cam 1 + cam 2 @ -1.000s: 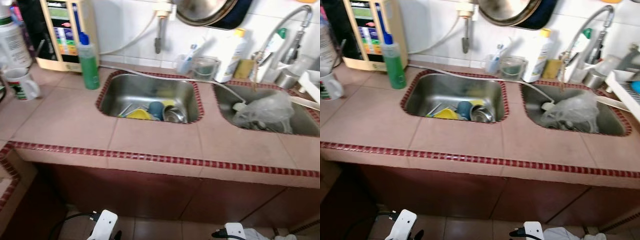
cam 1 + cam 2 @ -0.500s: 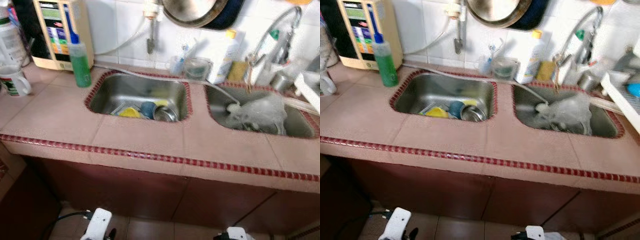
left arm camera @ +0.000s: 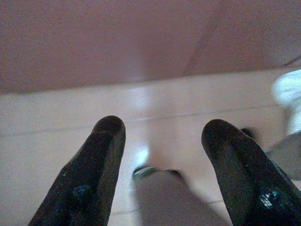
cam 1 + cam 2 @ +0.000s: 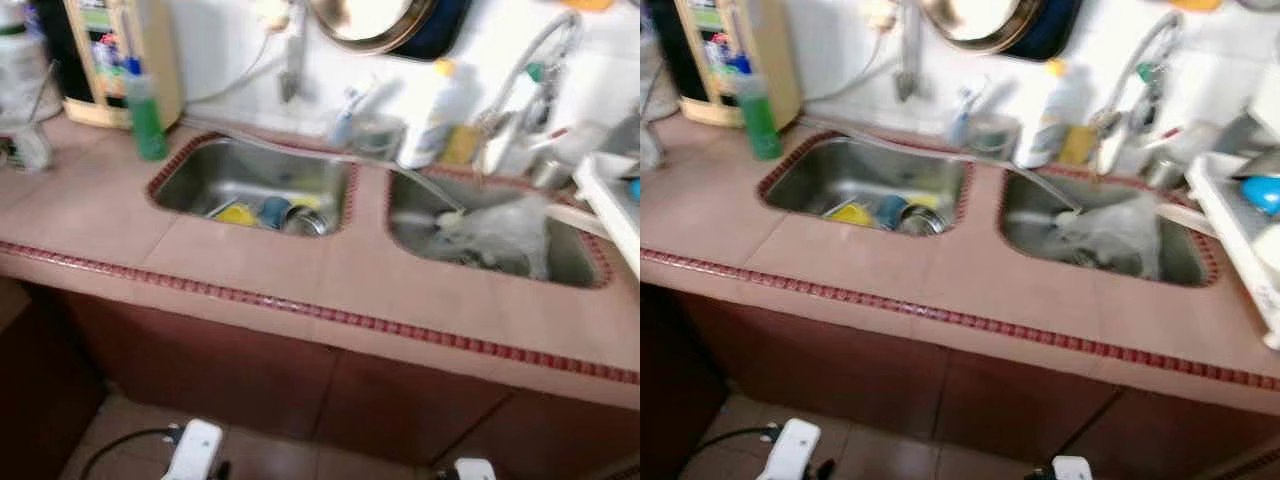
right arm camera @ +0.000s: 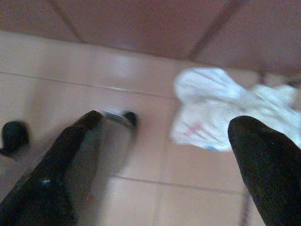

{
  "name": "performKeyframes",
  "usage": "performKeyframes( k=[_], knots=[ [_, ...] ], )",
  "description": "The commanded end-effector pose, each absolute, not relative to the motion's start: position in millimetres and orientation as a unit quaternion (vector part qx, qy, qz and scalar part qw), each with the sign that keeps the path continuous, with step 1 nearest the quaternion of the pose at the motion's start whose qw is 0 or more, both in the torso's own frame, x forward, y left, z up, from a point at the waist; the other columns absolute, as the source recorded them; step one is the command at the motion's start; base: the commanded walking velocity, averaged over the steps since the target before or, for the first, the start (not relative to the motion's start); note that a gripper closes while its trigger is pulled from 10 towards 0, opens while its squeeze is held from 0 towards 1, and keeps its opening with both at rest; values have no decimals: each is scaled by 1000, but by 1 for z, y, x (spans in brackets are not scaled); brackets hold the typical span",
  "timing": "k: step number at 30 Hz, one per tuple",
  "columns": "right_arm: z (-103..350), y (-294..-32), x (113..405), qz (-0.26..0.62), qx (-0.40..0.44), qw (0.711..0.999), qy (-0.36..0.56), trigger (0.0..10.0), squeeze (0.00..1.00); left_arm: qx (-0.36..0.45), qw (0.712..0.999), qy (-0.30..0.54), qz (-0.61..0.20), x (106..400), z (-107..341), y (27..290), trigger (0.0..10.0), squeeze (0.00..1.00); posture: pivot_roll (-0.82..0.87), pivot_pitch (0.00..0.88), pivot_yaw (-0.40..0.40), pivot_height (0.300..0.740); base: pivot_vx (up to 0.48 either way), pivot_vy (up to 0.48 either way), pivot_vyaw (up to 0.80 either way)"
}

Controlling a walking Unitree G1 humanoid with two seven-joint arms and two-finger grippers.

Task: Kitchen organization

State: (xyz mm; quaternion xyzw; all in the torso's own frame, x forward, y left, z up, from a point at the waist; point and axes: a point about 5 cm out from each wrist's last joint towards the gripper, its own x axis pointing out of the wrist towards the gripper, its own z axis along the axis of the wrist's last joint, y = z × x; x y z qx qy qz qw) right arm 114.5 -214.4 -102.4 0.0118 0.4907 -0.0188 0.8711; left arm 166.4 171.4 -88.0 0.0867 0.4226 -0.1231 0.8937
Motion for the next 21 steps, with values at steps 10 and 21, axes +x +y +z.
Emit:
performKeyframes(
  k=[10, 21],
  knots=[
    [-101, -209, 124, -19, 19, 876, 481, 10000, 0, 99, 893, 425, -109, 169, -86, 184, 10000, 0, 106, 0, -82, 740, 0, 0, 0],
    [-101, -205, 124, -15, 10, 876, 483, 10000, 0, 92, 894, 424, -108, 170, -86, 180, 10000, 0, 108, 0, -90, 740, 0, 0, 0]
  ],
)
